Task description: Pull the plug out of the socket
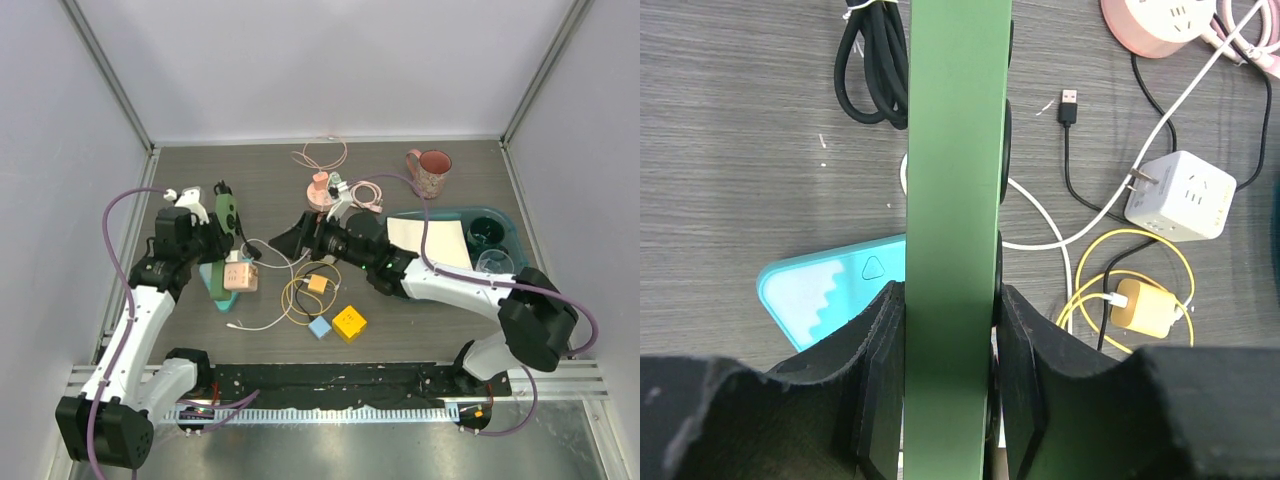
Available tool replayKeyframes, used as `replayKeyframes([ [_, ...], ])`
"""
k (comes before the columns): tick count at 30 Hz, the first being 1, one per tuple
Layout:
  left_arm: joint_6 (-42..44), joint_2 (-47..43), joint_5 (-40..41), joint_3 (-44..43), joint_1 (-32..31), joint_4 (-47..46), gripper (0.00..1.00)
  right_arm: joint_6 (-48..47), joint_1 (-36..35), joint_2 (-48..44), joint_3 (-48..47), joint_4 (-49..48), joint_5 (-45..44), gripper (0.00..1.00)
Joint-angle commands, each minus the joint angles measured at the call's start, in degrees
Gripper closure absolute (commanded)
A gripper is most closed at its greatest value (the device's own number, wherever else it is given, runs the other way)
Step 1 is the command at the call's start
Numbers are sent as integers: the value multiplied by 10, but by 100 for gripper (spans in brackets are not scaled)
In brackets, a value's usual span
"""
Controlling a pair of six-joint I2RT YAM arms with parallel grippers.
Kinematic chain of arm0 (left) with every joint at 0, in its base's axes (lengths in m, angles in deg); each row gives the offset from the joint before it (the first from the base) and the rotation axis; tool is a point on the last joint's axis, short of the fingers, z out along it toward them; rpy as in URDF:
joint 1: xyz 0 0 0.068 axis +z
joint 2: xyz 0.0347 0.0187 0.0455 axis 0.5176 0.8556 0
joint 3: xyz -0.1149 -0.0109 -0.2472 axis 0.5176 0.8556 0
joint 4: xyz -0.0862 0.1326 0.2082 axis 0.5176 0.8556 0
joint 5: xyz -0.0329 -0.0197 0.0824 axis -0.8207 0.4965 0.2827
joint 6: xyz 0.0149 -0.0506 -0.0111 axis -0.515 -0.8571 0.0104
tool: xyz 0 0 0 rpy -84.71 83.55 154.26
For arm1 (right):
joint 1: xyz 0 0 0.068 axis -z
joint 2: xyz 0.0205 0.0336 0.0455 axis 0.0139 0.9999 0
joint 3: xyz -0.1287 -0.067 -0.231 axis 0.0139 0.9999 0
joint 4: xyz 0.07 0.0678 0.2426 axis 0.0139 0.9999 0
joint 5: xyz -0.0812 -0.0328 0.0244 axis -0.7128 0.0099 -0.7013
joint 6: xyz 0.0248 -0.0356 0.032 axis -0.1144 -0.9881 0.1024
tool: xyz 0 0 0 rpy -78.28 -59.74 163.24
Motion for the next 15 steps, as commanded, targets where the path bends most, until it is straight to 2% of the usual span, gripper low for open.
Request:
replayKeyframes([
  [1, -9, -32, -24, -8, 1, -102, 100, 98, -35, 23, -3, -58, -7, 0],
  [7, -10, -34, -29, -7, 0, -106, 100, 109, -88, 81, -34, -76, -12, 0],
  [15, -11, -41, -33, -3, 0, -112, 100, 108, -122, 135, -78, -46, -40, 1],
])
